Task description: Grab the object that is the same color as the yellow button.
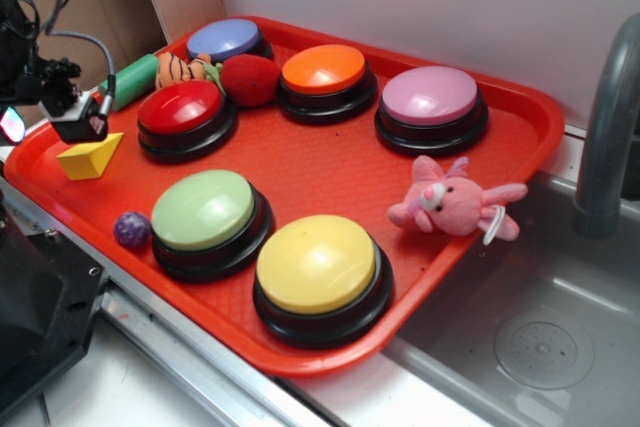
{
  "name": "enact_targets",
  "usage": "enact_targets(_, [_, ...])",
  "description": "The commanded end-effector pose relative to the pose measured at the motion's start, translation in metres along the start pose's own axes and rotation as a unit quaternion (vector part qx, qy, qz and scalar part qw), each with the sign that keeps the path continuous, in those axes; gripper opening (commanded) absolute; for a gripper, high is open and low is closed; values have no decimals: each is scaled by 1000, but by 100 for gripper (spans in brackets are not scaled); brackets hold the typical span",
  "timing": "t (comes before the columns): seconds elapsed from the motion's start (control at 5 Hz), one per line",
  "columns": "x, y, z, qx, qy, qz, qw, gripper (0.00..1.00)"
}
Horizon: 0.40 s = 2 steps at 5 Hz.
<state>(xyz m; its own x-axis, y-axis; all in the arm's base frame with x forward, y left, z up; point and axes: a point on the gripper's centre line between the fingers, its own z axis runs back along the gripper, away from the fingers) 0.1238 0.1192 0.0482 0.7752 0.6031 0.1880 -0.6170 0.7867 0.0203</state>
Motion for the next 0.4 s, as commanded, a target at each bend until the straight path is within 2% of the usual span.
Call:
enact_targets(0.0, [5, -3, -21, -25, -5, -10, 1000, 100])
enact_targets(0.2, [5, -7, -26, -47, -6, -6, 999, 100])
